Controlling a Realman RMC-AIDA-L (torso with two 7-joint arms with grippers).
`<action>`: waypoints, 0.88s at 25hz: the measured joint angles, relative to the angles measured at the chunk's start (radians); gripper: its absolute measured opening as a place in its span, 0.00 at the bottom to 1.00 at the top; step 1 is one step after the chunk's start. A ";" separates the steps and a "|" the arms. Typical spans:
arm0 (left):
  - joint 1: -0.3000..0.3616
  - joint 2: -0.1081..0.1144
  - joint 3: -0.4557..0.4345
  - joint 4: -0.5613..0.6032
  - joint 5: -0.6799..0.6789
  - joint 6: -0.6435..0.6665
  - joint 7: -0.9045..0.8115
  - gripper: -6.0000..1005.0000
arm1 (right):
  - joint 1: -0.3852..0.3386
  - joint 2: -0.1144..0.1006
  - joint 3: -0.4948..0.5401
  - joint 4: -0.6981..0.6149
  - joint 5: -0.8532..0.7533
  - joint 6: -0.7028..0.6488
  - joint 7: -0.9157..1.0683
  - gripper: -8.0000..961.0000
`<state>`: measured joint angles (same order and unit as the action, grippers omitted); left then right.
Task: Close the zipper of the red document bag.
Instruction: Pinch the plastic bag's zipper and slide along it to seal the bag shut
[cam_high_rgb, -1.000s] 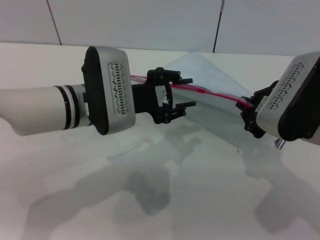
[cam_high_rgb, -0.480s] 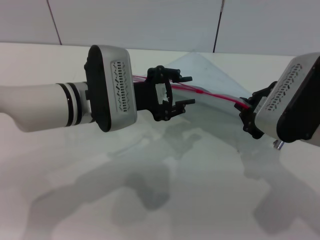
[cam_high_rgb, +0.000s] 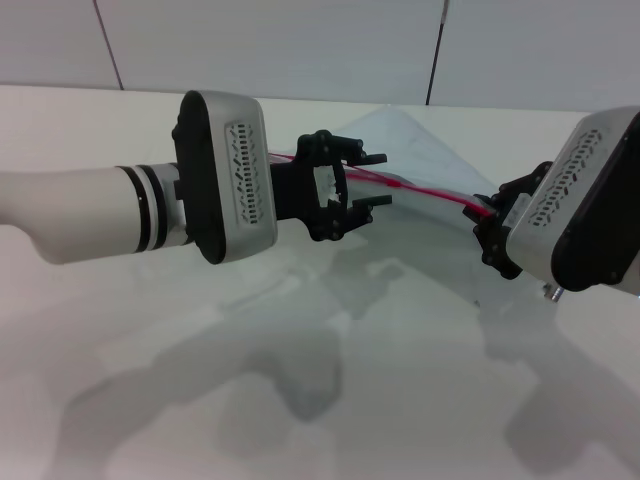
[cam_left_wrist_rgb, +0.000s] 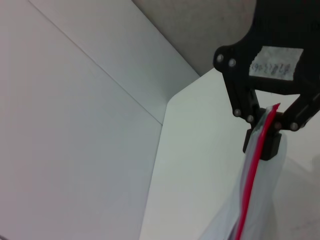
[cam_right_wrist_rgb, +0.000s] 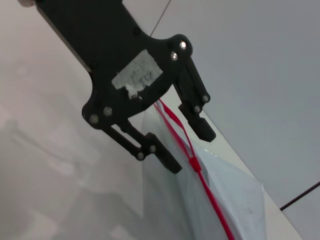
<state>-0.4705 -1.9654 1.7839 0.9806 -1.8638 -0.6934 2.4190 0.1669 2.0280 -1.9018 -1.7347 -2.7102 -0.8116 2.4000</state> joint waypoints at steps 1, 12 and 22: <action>-0.001 -0.001 0.000 -0.004 0.000 0.000 0.000 0.41 | 0.000 0.000 -0.001 0.000 0.000 0.000 0.000 0.06; -0.011 -0.015 0.000 -0.022 0.000 0.000 0.024 0.42 | 0.000 0.000 -0.005 -0.006 0.000 0.000 -0.001 0.06; -0.011 -0.022 0.000 -0.022 0.000 0.008 0.038 0.36 | 0.002 0.000 -0.008 -0.005 0.000 0.000 -0.001 0.06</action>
<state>-0.4817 -1.9870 1.7840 0.9586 -1.8638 -0.6852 2.4574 0.1691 2.0279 -1.9098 -1.7393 -2.7107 -0.8115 2.3990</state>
